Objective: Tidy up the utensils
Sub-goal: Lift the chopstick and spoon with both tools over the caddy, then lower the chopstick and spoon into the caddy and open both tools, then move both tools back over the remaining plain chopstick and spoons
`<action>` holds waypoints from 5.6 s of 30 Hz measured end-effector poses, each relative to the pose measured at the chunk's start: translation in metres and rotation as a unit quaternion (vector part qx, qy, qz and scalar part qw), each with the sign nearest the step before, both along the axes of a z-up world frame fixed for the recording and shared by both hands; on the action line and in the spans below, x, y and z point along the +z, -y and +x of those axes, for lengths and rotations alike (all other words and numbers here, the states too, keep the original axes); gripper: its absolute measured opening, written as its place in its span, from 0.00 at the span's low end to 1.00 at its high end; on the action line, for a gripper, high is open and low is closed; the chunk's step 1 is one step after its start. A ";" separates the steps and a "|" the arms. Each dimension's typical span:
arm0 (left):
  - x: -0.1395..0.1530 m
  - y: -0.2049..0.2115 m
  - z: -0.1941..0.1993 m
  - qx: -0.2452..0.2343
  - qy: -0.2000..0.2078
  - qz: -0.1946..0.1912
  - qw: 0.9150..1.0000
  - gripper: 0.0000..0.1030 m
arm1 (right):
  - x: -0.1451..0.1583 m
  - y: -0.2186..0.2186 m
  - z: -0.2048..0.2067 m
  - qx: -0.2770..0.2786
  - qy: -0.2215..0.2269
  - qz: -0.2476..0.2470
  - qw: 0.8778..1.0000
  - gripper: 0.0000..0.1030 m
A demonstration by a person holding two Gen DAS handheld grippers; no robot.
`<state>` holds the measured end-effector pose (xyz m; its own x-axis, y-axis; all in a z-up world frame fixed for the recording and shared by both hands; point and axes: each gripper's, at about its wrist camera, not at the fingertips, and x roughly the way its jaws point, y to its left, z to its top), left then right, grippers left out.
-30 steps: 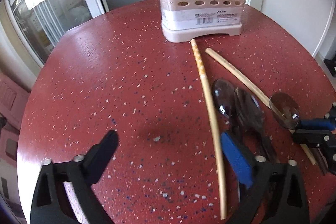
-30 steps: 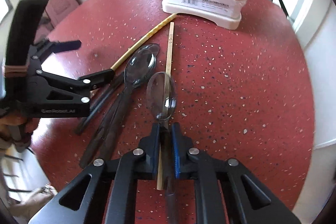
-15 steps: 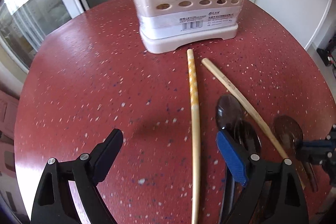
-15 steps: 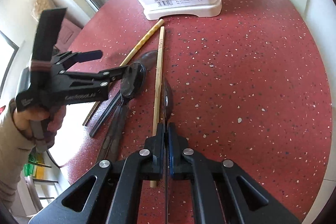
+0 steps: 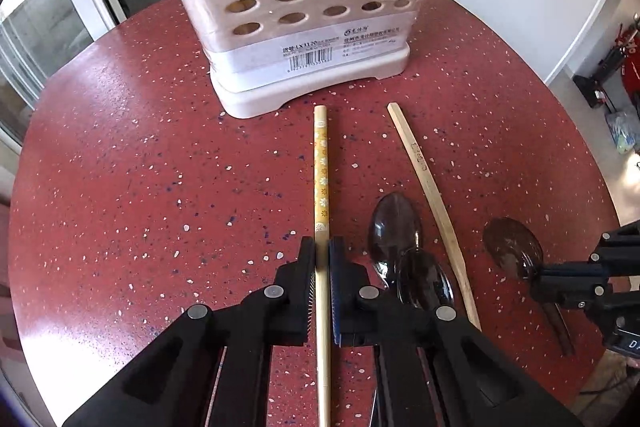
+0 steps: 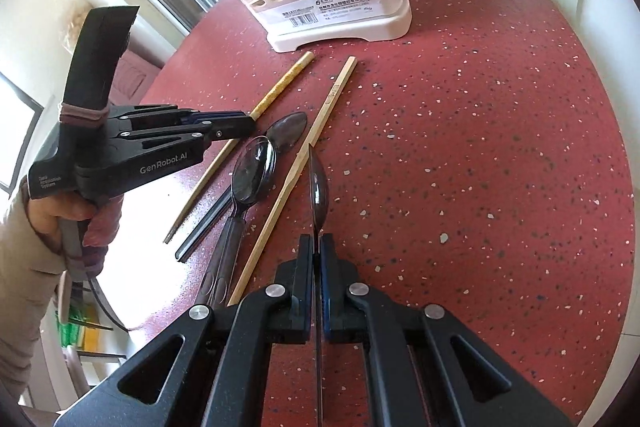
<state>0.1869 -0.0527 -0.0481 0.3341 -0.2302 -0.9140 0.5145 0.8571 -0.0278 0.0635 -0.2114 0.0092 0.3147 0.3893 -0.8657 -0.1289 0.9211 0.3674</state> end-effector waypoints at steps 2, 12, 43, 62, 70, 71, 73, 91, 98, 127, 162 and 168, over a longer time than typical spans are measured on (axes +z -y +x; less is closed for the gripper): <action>0.004 -0.004 -0.004 0.014 0.014 -0.008 1.000 0.36 | 0.002 0.001 -0.002 -0.001 0.002 0.000 1.000 0.04; 0.046 -0.046 -0.046 0.097 0.102 -0.084 0.986 0.35 | 0.004 0.013 0.004 -0.021 0.002 0.016 1.000 0.04; 0.145 -0.080 -0.034 0.188 0.262 -0.230 0.918 0.35 | 0.129 0.020 0.040 -0.034 0.179 0.001 0.983 0.04; 0.178 -0.042 0.080 0.222 0.351 -0.278 0.866 0.35 | 0.188 0.015 0.146 -0.029 0.267 -0.010 0.963 0.04; 0.161 -0.031 0.103 0.254 0.377 -0.278 0.846 0.36 | 0.166 0.008 0.168 -0.015 0.283 -0.034 0.958 0.04; 0.157 -0.031 0.105 0.259 0.378 -0.278 0.844 0.35 | 0.161 0.006 0.171 -0.011 0.285 -0.037 0.958 0.04; 0.148 -0.029 0.107 0.264 0.380 -0.269 0.845 0.36 | 0.152 0.006 0.176 -0.005 0.286 -0.045 0.957 0.04; 0.107 -0.015 0.079 0.245 0.384 -0.206 0.866 0.36 | 0.102 -0.010 0.190 0.039 0.255 -0.114 0.959 0.03; 0.105 -0.017 0.073 0.234 0.374 -0.186 0.878 0.36 | 0.095 -0.006 0.199 0.027 0.227 -0.097 0.969 0.04; 0.084 -0.046 -0.010 0.187 0.212 -0.078 0.956 0.36 | 0.097 0.019 0.122 -0.055 0.155 -0.010 0.986 0.69; -0.008 -0.080 -0.100 0.206 0.111 -0.051 0.971 1.00 | 0.003 0.011 0.016 -0.115 0.017 -0.016 0.993 0.80; -0.010 -0.079 -0.101 0.186 0.116 -0.036 0.975 1.00 | 0.003 0.003 0.017 -0.114 0.010 -0.028 0.993 0.80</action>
